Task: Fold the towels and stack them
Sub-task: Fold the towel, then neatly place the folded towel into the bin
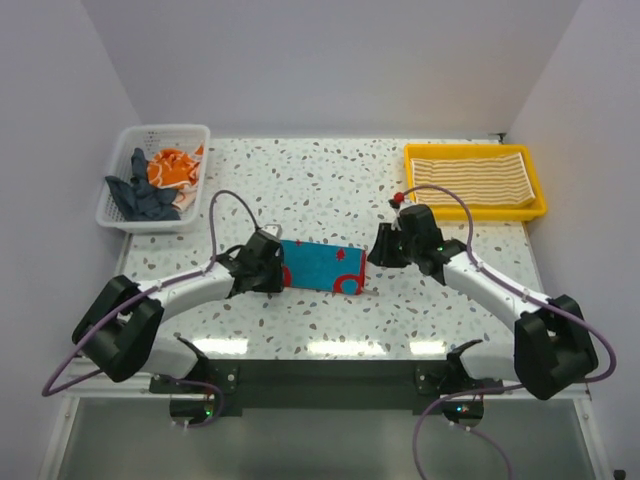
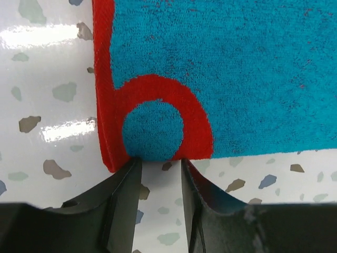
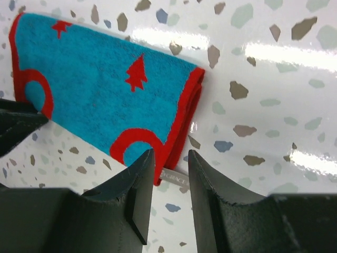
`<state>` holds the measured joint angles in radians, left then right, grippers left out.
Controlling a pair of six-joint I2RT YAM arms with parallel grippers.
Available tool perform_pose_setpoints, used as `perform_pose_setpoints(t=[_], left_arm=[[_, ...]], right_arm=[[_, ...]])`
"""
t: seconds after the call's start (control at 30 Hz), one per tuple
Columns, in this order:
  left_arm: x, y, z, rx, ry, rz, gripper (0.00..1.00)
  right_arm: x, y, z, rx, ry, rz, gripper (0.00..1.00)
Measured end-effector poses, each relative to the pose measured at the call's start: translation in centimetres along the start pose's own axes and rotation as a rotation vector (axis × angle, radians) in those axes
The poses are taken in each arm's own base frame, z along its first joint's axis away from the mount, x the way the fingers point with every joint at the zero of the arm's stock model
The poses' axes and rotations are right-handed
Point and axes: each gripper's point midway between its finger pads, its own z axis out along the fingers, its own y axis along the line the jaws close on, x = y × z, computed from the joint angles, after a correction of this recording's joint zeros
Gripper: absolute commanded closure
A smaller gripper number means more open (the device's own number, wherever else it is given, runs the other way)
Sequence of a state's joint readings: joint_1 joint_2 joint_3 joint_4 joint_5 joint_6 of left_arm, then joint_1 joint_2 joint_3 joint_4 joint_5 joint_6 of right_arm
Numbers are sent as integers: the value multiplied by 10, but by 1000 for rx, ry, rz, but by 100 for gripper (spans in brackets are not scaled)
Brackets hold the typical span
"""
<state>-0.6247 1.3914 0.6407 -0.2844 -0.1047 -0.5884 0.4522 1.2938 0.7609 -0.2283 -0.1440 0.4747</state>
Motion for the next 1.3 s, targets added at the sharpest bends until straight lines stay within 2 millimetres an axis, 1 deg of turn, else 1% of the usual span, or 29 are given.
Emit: perform_pose_setpoints(t=[0.07, 0.13, 0.17, 0.23, 0.27, 0.33, 0.37, 0.4, 0.43, 0.47, 0.5, 0.53, 0.57, 0.6, 0.67, 0.73, 0.77, 0.83, 0.87, 0.97, 1.1, 1.23, 1.3], left_arm=[[-4, -4, 0, 13, -17, -3, 58], [-2, -6, 0, 4, -18, 9, 53], [0, -8, -1, -3, -20, 23, 47], [5, -14, -5, -17, -10, 60, 42], [7, -19, -9, -26, -9, 89, 38], [5, -30, -17, -29, -21, 130, 33], [1, -37, -22, -28, -37, 151, 24], [-4, -46, -27, -23, -55, 174, 20], [-10, -55, -33, -15, -76, 191, 17], [-15, -65, -38, -3, -100, 209, 11], [-22, -77, -45, 11, -127, 234, 9], [-26, -89, -50, 28, -148, 259, 8], [-30, -102, -53, 43, -167, 288, 8], [-33, -114, -55, 58, -180, 315, 9], [-34, -136, -51, 72, -188, 382, 12], [-30, -155, -40, 74, -176, 456, 15], [-26, -163, -34, 69, -167, 496, 20], [-20, -176, -20, 59, -147, 560, 23], [-15, -183, -12, 55, -136, 601, 27], [-7, -196, 2, 47, -119, 684, 32], [-3, -212, 11, 54, -121, 759, 35], [-4, -220, 17, 56, -126, 795, 39], [-2, -221, 23, 49, -121, 807, 39]], right_arm=[[9, -5, -1, 11, 19, -1, 64], [16, -9, -4, 23, 34, -3, 63], [19, -11, -5, 32, 38, -5, 63], [21, -15, -9, 47, 36, -9, 60], [21, -17, -12, 57, 31, -13, 60], [19, -21, -14, 74, 19, -17, 53], [18, -23, -15, 83, 15, -15, 49], [16, -28, -16, 98, 10, -12, 43], [16, -33, -17, 113, 7, -3, 40], [16, -40, -18, 128, 8, 10, 37], [16, -48, -19, 146, 11, 29, 31], [17, -55, -19, 162, 11, 43, 27], [18, -64, -20, 181, 15, 65, 24], [21, -72, -21, 200, 20, 86, 19], [26, -86, -23, 231, 33, 124, 15], [32, -94, -24, 243, 48, 154, 12], [35, -96, -25, 243, 56, 168, 12], [40, -100, -25, 239, 69, 192, 12], [43, -103, -25, 239, 76, 211, 12], [53, -109, -26, 237, 97, 253, 12], [65, -110, -25, 223, 127, 288, 12], [67, -107, -24, 206, 132, 297, 12], [66, -106, -24, 199, 130, 301, 12]])
